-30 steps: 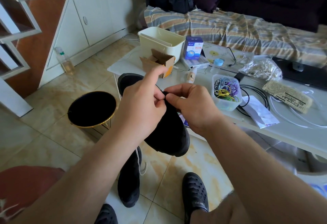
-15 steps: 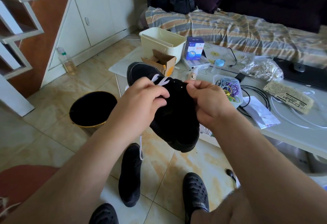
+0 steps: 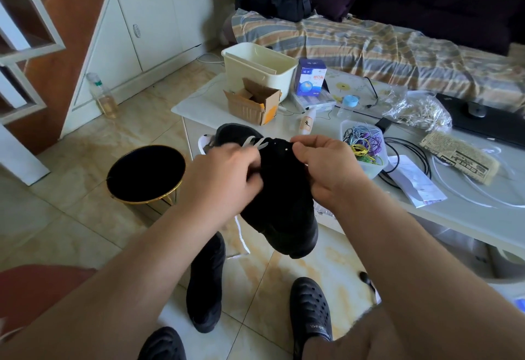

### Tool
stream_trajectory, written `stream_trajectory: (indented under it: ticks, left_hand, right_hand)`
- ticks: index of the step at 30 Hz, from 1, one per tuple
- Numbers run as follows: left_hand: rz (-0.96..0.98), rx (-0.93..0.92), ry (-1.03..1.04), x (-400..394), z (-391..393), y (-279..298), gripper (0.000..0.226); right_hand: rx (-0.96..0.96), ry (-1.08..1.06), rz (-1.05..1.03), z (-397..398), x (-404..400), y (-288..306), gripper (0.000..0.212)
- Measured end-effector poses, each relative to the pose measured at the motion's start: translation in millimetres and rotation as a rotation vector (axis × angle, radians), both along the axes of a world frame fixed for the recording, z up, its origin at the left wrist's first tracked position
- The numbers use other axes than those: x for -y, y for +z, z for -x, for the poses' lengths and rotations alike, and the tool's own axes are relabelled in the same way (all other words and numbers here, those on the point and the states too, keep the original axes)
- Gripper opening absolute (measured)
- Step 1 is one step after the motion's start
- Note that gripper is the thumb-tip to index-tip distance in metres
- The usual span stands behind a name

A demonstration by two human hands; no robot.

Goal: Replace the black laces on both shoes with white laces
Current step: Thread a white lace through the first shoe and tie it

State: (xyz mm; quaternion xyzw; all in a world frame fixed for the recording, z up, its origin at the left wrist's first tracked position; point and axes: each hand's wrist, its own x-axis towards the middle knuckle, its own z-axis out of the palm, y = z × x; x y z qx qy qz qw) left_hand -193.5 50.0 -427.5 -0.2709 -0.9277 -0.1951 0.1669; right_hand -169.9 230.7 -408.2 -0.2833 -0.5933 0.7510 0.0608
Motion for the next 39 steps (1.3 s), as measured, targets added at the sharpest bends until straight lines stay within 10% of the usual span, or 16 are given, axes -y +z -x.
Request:
stream_trajectory:
  ticks: [9, 19, 39]
  left_hand:
    - [-0.597, -0.177, -0.028, 5.7, 9.4, 23.4, 0.008]
    - [-0.535, 0.276, -0.323, 11.3, -1.5, 23.4, 0.017]
    - [-0.459, 0.064, -0.04, 2.3, -9.1, 61.3, 0.059]
  right_hand:
    - [-0.273, 0.345, -0.726, -15.6, 14.4, 1.5, 0.077]
    - [-0.264, 0.118, -0.508, -15.5, 16.9, 0.3, 0.036]
    - [-0.458, 0.068, 0.116, -12.0, 9.7, 0.7, 0.048]
